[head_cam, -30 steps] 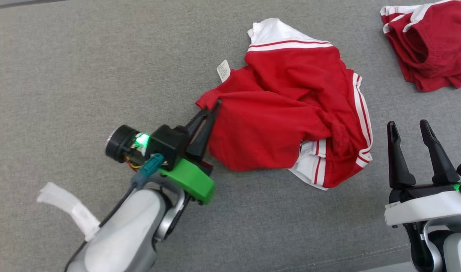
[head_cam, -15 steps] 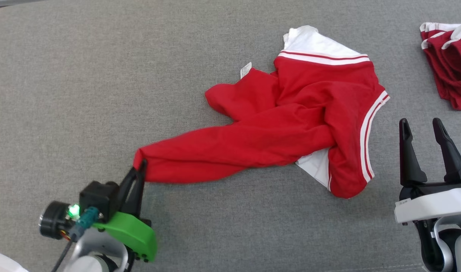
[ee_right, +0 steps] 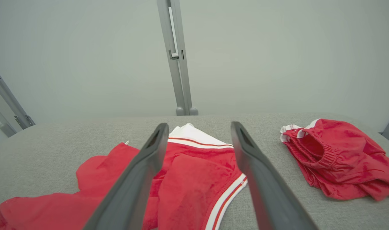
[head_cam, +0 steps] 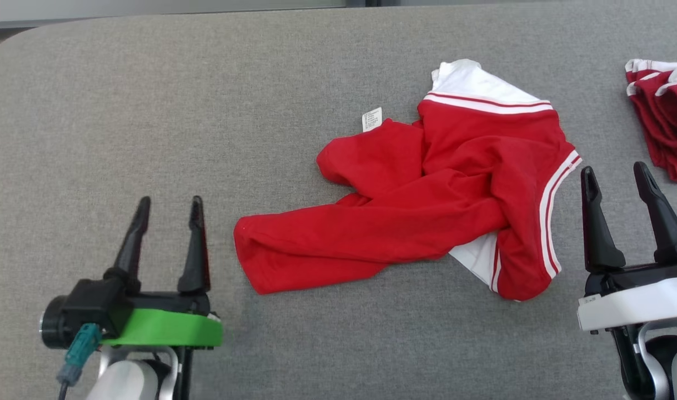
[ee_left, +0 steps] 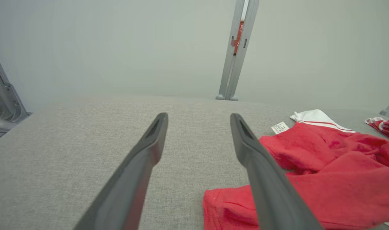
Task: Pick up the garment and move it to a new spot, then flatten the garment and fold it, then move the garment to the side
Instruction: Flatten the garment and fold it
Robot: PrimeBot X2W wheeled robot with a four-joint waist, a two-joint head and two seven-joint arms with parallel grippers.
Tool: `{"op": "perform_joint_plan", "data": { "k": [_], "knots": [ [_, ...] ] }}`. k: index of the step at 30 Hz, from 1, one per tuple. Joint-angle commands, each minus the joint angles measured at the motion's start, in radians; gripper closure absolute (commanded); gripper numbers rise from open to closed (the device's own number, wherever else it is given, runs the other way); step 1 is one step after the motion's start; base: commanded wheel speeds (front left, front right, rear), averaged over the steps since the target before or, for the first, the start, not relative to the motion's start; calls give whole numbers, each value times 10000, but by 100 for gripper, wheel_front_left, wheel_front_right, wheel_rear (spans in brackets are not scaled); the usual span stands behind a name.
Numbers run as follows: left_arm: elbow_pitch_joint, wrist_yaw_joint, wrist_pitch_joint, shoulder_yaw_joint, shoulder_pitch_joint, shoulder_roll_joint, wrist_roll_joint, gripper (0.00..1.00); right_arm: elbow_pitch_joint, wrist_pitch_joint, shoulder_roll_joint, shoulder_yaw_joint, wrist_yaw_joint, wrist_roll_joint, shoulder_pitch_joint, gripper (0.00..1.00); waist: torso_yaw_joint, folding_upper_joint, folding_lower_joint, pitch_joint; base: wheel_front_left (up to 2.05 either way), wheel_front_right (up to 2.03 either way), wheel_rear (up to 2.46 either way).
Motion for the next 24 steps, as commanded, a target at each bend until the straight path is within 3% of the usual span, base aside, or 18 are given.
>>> {"op": "perform_joint_plan", "data": {
  "k": [1,9,24],
  "knots": [
    [-44,180,-66,178,-171,180,223,0,-57,54,-25,49,0,-36,165,0,-18,0,0,-257,0,0,0],
    [365,463,29,515,100,780,489,0,-65,196,23,331,0,8,566,0,-322,0,0,-702,0,0,0],
    [229,401,144,232,-118,678,509,0,567,430,24,501,0,113,932,0,-142,0,0,-520,0,0,0]
  ]
}}
